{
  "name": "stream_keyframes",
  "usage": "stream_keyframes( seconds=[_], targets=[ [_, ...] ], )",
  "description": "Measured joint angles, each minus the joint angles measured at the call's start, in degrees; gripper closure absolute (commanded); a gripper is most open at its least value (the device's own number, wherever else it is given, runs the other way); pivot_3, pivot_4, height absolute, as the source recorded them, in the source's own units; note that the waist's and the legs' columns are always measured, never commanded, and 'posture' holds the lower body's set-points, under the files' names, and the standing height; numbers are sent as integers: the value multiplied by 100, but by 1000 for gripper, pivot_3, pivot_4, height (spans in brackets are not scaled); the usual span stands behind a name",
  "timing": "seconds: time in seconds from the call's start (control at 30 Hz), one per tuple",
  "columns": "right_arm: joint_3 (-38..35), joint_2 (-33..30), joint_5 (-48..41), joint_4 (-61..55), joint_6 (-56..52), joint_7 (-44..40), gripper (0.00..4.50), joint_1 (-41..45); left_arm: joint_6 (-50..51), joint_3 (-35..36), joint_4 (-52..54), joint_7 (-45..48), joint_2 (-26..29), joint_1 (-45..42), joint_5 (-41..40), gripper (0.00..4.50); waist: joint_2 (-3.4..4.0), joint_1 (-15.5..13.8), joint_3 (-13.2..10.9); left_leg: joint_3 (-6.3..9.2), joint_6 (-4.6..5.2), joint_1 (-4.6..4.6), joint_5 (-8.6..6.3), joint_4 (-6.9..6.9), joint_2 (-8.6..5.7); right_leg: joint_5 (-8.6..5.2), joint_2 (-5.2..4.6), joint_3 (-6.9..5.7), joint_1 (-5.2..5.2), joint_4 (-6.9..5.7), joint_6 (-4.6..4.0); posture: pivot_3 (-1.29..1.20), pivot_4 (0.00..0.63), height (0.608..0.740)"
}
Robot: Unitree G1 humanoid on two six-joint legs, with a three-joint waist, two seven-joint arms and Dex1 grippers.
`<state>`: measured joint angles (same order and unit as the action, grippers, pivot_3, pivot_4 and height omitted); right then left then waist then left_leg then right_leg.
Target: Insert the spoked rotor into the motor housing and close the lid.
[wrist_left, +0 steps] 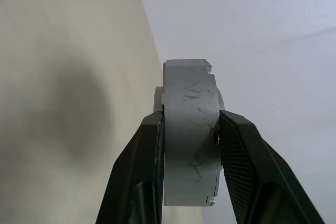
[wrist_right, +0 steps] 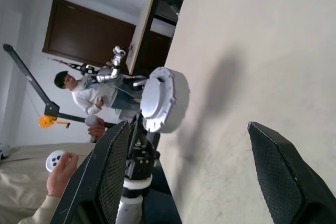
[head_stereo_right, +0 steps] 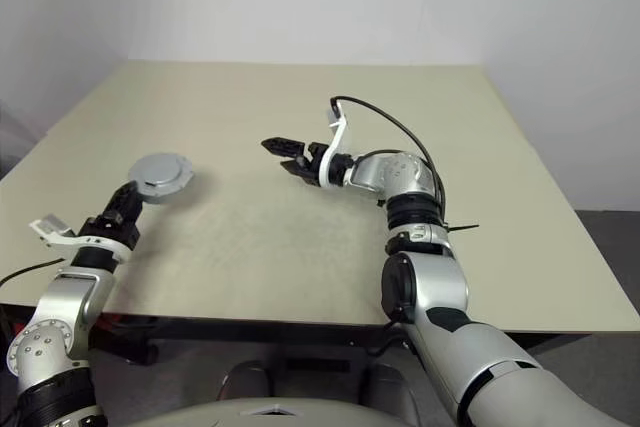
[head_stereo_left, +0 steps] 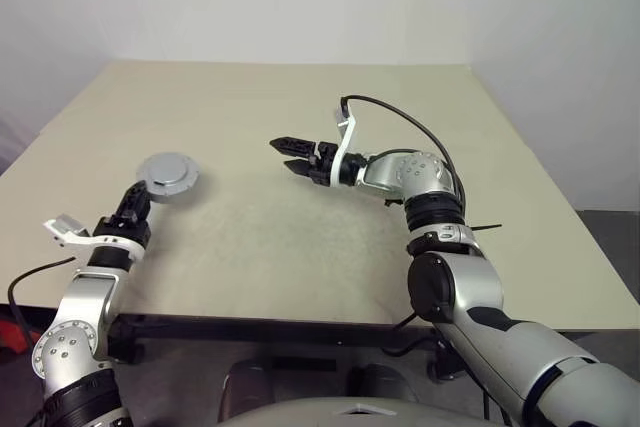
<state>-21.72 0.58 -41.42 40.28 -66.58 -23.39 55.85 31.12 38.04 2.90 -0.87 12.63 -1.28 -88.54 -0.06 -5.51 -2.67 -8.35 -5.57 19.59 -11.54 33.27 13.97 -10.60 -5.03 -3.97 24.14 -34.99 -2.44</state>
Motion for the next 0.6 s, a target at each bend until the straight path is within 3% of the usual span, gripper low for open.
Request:
stream_keyframes(
  seconds=[0.37,0.6],
  targets=[
    [2,-11,9,0,0,30,433,-19,-435,361,-876,-90,-7,4,478,3237,-18,-6,3,0,0,-5,0,0,4,0,6,3,-2,-1,1,0,0,740],
    [6,-14,78,0,18,42,433,-21,-439,385,-903,-79,-35,-10,557,3237,-27,-3,5,0,0,-28,0,-1,5,0,6,3,-21,-2,1,0,0,740]
  ],
)
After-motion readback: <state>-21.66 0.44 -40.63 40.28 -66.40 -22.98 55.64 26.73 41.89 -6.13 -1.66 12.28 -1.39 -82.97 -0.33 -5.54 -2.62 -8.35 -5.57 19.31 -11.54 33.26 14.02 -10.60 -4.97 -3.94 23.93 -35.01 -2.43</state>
